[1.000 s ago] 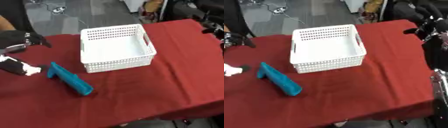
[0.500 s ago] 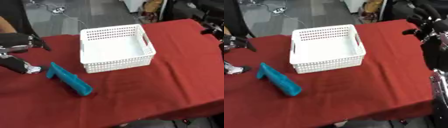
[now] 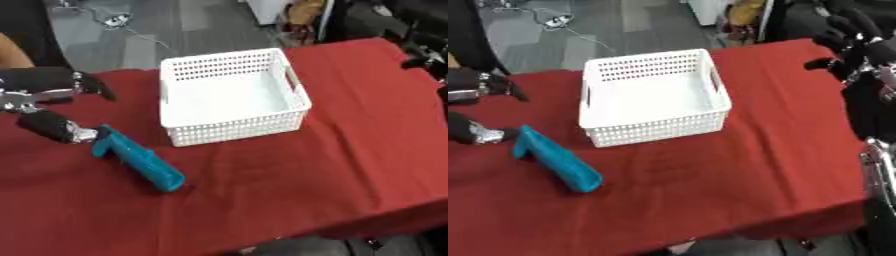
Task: Pick up objects on the table and place them in the box.
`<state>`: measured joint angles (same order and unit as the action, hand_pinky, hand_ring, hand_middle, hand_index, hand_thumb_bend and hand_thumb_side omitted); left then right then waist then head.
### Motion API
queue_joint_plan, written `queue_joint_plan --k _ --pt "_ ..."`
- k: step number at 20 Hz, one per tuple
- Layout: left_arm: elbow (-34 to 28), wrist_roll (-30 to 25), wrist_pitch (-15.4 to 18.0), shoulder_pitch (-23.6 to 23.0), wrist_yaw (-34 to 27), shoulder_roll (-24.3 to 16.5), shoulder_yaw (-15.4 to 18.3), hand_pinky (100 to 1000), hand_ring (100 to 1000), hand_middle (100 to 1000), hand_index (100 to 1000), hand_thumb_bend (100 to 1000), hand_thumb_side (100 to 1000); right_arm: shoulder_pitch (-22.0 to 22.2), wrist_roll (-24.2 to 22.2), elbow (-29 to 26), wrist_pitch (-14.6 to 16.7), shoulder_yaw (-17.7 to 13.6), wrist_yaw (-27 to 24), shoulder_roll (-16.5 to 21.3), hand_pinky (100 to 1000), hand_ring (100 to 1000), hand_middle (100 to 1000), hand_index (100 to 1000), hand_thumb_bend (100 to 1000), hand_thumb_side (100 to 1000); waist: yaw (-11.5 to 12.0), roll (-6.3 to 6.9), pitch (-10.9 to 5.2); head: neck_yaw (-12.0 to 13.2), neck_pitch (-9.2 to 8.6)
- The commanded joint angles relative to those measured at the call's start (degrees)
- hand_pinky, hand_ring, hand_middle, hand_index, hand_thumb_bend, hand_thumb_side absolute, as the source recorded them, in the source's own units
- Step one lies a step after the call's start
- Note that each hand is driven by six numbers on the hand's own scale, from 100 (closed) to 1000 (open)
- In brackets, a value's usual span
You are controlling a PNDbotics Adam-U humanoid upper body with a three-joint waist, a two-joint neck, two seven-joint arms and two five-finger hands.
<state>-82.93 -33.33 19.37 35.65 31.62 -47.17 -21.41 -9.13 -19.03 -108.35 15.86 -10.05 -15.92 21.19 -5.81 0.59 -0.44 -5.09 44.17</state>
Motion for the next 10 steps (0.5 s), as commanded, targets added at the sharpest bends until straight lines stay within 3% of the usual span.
queue_joint_plan --k 1,10 --pt "0.0 -0.6 0.7 1.7 -0.2 -0.3 -0.6 860 853 813 914 359 741 -0.7 -0.2 -0.6 0.1 -0.3 0.0 1.4 678 862 914 1000 100 1000 -0.1 -0.05 -0.52 -0.4 -0.06" --pt "1.4 -2.7 1.8 2.2 -1.7 0.2 -3.1 858 853 811 910 359 813 -0.9 -0.3 -0.6 0.0 -0.3 -0.1 1.5 678 862 914 1000 100 1000 -0.3 0.04 -0.5 -0.4 -0.06"
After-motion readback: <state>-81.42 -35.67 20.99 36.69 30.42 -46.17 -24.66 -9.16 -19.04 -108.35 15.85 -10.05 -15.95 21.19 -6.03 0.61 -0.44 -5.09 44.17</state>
